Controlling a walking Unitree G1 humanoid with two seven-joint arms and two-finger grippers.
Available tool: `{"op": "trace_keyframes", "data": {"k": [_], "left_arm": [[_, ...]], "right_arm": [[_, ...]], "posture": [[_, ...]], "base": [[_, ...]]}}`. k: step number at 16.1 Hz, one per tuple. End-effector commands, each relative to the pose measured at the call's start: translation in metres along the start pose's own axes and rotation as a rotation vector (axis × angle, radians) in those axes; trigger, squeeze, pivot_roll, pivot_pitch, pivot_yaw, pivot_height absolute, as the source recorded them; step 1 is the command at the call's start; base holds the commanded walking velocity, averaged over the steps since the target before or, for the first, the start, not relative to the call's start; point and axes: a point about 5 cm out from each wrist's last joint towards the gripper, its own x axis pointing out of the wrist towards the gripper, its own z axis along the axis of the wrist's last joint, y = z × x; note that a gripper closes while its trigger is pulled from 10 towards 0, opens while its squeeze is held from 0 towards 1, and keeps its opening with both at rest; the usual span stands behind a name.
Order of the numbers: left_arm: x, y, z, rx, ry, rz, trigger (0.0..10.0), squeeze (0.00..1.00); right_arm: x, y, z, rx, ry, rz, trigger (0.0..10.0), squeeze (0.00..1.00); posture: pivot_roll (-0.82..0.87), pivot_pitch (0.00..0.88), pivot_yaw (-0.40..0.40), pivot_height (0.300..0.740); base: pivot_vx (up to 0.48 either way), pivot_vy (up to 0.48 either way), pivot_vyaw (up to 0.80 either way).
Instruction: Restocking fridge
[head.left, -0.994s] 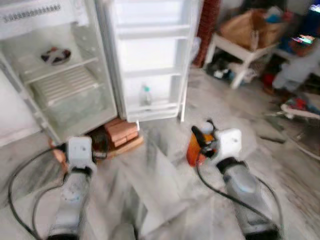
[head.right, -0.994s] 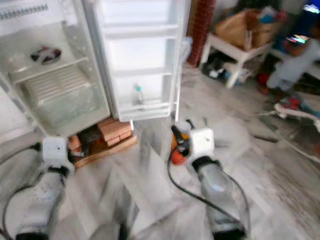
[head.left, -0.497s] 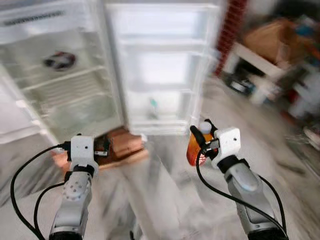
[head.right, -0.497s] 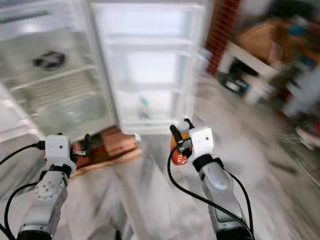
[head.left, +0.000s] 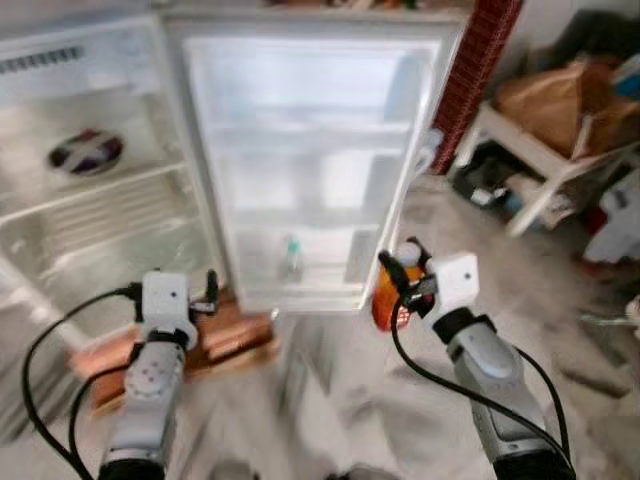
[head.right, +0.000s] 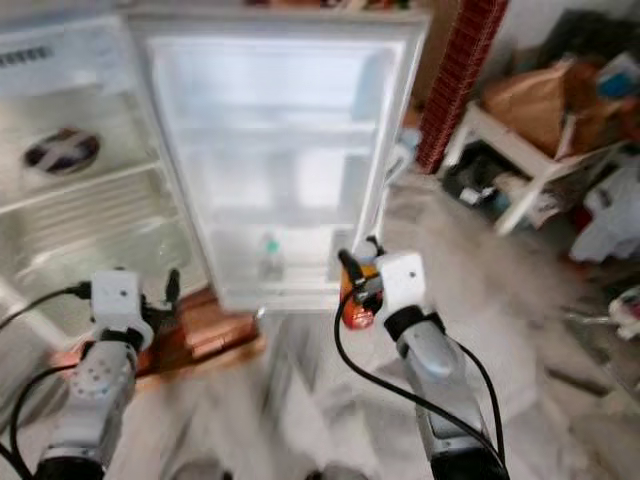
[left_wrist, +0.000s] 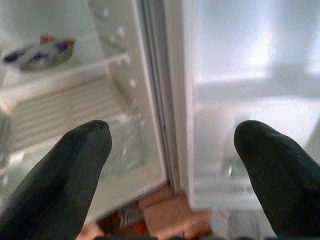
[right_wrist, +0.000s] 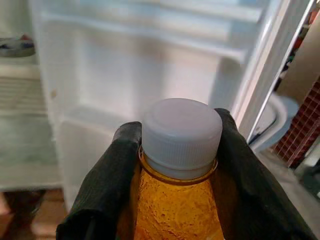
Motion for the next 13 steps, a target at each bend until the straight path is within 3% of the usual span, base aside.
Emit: {"op": "trace_keyframes", "data": {"k": [1,3,9,13], "left_arm": [[0.000,0.007,0.000,0.012,-0.003,0.017,10.0,0.00],[0.000,0.005,0.000,-0.003,-0.005,0.018,10.0,0.00],[-0.003,0.000,-0.002,-0.017,0.003,0.008,10.0,0.00],[-0.020,-0.004,-0.013,-0.029,0.026,-0.070,10.0,0.00]], "right_arm": [[0.006,0.009,0.010,0.003,-0.053,0.030,10.0,0.00],[0.006,0.008,0.010,0.006,-0.055,0.033,10.0,0.00],[0.005,0.016,0.009,0.065,-0.050,0.078,10.0,0.00],[0.006,0.015,0.011,0.044,-0.071,0.070,10.0,0.00]], "posture": [[0.08,0.068,-0.059,0.740],[0.08,0.067,-0.059,0.740],[0.08,0.067,-0.057,0.740],[0.09,0.073,-0.055,0.740]], "base": [[0.480,0.000,0.00],[0.474,0.000,0.00],[0.000,0.000,0.00],[0.000,0.000,0.15]]}}
